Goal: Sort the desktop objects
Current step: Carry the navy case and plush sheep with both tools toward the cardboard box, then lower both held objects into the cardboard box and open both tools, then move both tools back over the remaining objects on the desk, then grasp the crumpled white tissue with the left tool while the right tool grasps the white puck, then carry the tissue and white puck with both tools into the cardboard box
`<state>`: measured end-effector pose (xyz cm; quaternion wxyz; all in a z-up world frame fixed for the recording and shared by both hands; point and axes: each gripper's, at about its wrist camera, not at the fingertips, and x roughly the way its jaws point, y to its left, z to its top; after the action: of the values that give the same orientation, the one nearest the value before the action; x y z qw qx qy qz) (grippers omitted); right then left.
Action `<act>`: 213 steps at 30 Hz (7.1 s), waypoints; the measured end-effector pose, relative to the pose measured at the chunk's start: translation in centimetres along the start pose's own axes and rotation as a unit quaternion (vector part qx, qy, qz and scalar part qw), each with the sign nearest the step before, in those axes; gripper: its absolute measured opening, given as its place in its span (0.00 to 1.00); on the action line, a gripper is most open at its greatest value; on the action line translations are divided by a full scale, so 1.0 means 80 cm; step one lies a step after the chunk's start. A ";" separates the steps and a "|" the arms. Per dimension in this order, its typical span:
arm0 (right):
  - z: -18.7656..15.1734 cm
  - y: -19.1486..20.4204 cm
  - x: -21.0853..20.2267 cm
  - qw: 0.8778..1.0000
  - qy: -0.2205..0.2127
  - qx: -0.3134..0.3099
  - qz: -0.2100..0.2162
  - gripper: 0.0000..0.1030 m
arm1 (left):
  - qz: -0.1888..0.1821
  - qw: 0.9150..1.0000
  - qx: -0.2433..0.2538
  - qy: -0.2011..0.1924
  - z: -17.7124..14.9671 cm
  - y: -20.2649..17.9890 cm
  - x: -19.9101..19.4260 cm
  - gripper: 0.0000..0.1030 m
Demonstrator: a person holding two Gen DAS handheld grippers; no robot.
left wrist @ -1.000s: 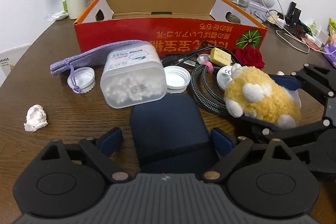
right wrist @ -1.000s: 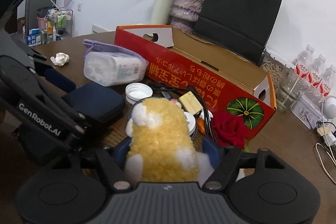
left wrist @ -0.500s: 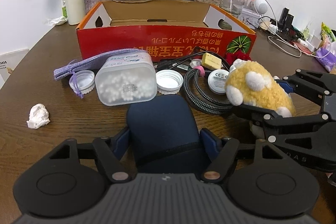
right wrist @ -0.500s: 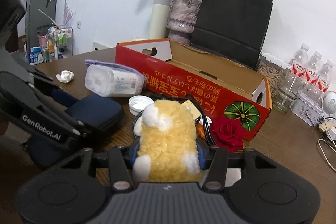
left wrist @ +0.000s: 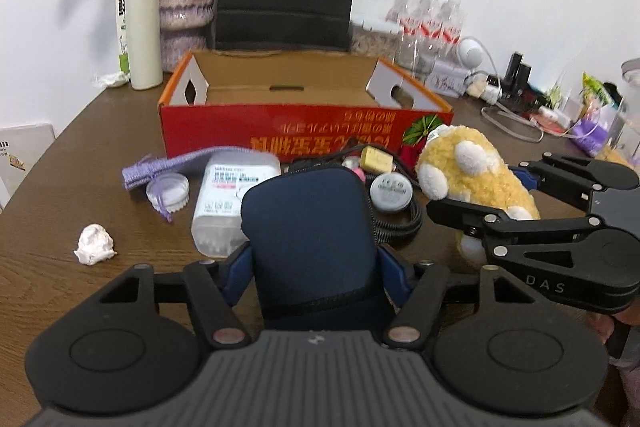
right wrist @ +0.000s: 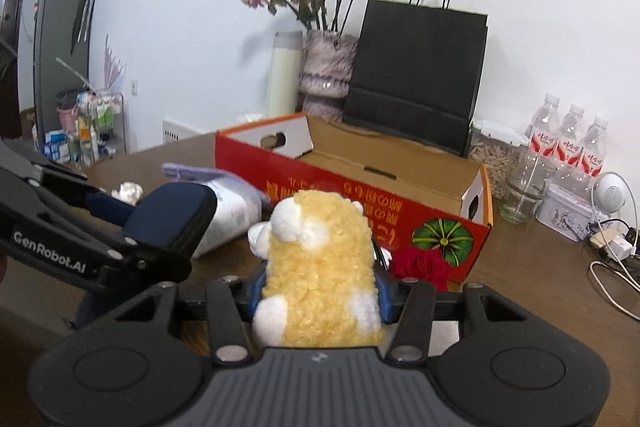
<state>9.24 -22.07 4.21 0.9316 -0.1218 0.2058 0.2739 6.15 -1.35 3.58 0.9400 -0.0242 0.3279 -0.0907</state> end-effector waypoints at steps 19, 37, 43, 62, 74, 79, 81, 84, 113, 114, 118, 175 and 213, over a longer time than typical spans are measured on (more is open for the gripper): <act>0.087 -0.011 0.009 0.993 -0.102 0.036 -0.036 0.47 | -0.048 0.987 -0.057 -0.140 0.086 0.038 -0.028 0.60; 0.131 -0.083 0.152 0.986 -0.095 0.105 -0.093 0.47 | 0.002 0.982 -0.082 -0.169 0.185 0.060 0.104 0.60; 0.124 -0.097 0.209 0.989 -0.041 0.110 -0.094 0.47 | -0.005 0.991 -0.068 -0.119 0.199 0.061 0.158 0.60; 0.099 -0.092 0.254 0.989 0.033 0.107 -0.100 0.54 | 0.026 0.996 -0.056 -0.059 0.201 0.055 0.233 0.89; 0.103 -0.098 0.243 0.985 0.025 0.125 -0.112 1.00 | 0.054 0.994 -0.054 -0.084 0.201 0.050 0.224 1.00; 0.103 -0.098 0.240 0.985 0.024 0.123 -0.116 1.00 | 0.058 0.992 -0.052 -0.095 0.201 0.048 0.219 1.00; 0.104 -0.097 0.239 0.985 0.023 0.121 -0.118 1.00 | 0.059 0.992 -0.052 -0.099 0.201 0.047 0.216 1.00; 0.105 -0.095 0.236 0.985 0.021 0.119 -0.121 1.00 | 0.057 0.991 -0.050 -0.108 0.201 0.045 0.209 1.00; 0.087 -0.040 0.120 0.988 -0.018 0.080 -0.131 1.00 | 0.061 0.977 -0.008 -0.203 0.135 0.072 0.055 1.00; 0.084 -0.038 0.118 0.988 -0.015 0.078 -0.131 1.00 | 0.065 0.977 -0.005 -0.202 0.130 0.074 0.053 1.00; 0.067 -0.031 0.104 0.987 -0.005 0.079 -0.137 1.00 | 0.082 0.978 -0.017 -0.192 0.112 0.091 0.042 1.00; 0.002 0.035 0.119 0.990 0.076 -0.007 -0.122 0.37 | 0.098 0.995 -0.029 -0.016 -0.009 0.170 0.048 0.45; 0.080 -0.006 0.061 0.989 -0.067 0.034 -0.127 0.37 | 0.042 0.985 -0.014 -0.168 0.091 0.105 0.000 0.22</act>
<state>15.28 -18.04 7.78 0.9740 -0.0969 0.1351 0.1540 11.97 6.77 8.45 0.9843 -0.0385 0.1674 -0.0408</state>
